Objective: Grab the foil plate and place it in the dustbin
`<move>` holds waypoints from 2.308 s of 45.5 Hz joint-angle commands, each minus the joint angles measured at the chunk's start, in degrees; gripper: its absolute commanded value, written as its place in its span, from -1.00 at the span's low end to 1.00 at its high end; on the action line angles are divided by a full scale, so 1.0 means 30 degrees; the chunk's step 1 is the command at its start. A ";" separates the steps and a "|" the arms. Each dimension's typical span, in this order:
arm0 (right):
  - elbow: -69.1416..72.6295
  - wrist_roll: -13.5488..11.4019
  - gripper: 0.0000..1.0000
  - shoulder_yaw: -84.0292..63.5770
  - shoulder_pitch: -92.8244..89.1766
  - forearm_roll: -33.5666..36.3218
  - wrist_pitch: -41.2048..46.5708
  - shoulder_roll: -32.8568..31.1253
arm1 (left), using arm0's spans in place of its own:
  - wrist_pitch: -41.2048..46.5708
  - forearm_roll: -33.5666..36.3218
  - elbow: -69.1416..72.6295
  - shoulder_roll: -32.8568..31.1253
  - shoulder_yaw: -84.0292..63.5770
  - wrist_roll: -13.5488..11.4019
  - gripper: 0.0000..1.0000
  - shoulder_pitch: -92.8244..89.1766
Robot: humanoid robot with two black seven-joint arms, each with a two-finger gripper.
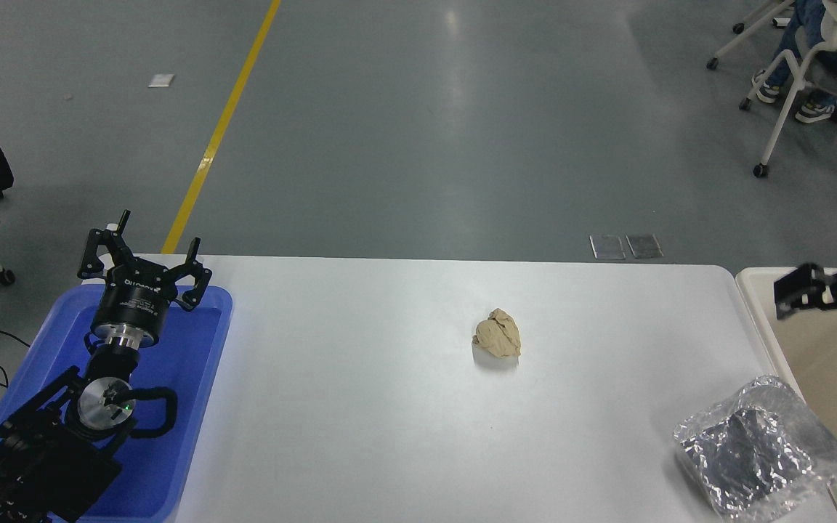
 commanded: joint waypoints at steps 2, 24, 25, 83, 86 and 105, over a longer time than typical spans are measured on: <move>0.0565 -0.0020 1.00 0.0221 -0.2784 0.0458 -0.0992 -0.1467 | 0.0000 0.0024 -0.0002 0.0001 -0.0002 0.0001 1.00 0.0001; 0.0389 -0.0020 1.00 0.5258 -0.9962 0.2450 -0.5269 -0.1703 | 0.0000 -0.0004 -0.0002 0.0001 -0.0002 0.0001 1.00 0.0001; 0.0389 -0.0020 1.00 0.5463 -1.0225 0.2538 -0.5474 -0.1673 | 0.0000 0.0024 -0.0002 0.0001 -0.0002 0.0001 1.00 0.0001; -0.1164 0.0097 -0.06 0.8161 -1.5442 0.2715 -1.1394 -0.0531 | 0.0000 0.0024 -0.0002 0.0001 -0.0002 0.0001 1.00 0.0001; -0.1251 0.0126 -0.33 0.8190 -1.5559 0.2715 -1.1511 -0.0472 | 0.0000 -0.0004 -0.0002 0.0001 -0.0002 0.0001 1.00 0.0001; -0.1690 0.0156 -0.90 0.8161 -1.5911 0.2451 -1.1980 0.0231 | 0.0000 -0.0004 -0.0002 0.0001 0.0027 0.0001 1.00 0.0001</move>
